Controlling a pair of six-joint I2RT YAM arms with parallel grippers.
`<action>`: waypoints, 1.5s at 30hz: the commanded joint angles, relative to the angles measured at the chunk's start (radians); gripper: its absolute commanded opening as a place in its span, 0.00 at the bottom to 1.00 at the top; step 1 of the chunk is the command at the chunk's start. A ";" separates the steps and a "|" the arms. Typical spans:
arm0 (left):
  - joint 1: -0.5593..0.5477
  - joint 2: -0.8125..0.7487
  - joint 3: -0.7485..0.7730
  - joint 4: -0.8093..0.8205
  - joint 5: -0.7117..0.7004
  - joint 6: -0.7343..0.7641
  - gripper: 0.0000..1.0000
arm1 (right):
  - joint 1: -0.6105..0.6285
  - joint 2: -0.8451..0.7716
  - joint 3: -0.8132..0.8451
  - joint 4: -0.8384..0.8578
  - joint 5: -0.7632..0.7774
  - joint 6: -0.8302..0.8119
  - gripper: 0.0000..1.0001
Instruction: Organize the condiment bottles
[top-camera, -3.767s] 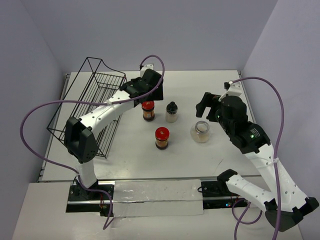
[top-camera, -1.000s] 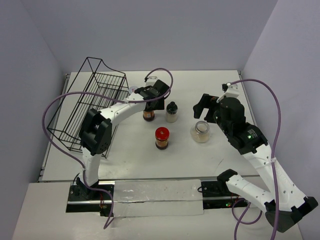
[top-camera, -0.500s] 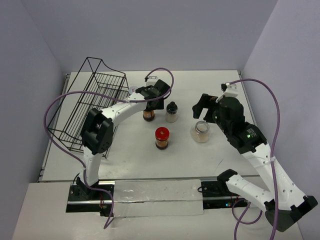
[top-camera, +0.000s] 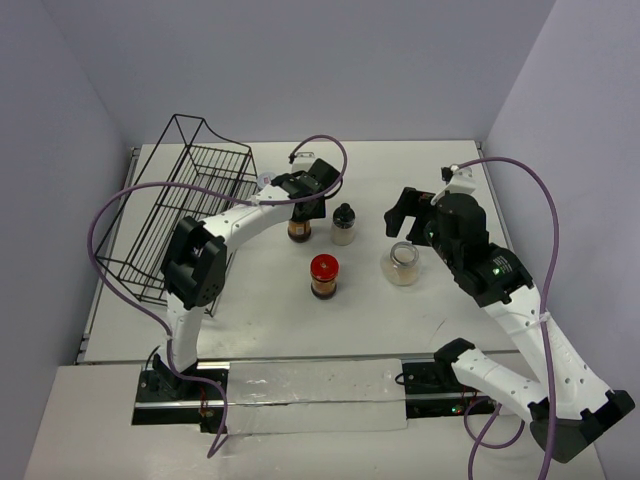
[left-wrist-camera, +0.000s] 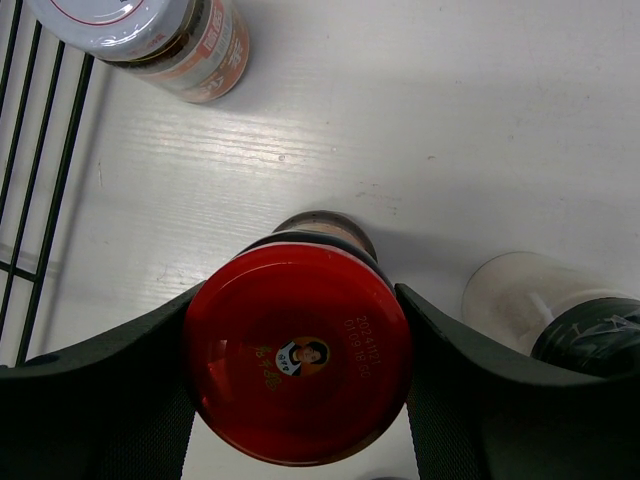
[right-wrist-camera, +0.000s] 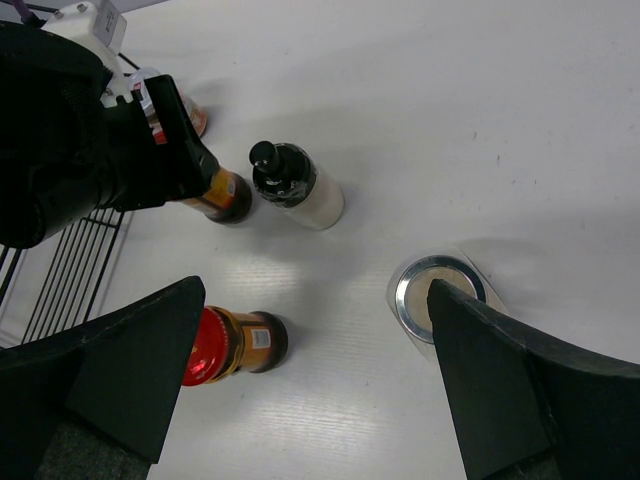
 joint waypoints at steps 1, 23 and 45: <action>-0.003 -0.039 0.045 0.023 -0.013 0.032 0.22 | 0.004 -0.010 0.009 0.017 0.020 -0.003 1.00; 0.087 -0.344 0.313 -0.106 0.089 0.289 0.10 | 0.004 -0.007 0.005 0.039 0.010 -0.008 1.00; 0.441 -0.340 0.507 -0.050 0.011 0.285 0.10 | 0.004 0.057 -0.051 0.139 -0.101 -0.001 1.00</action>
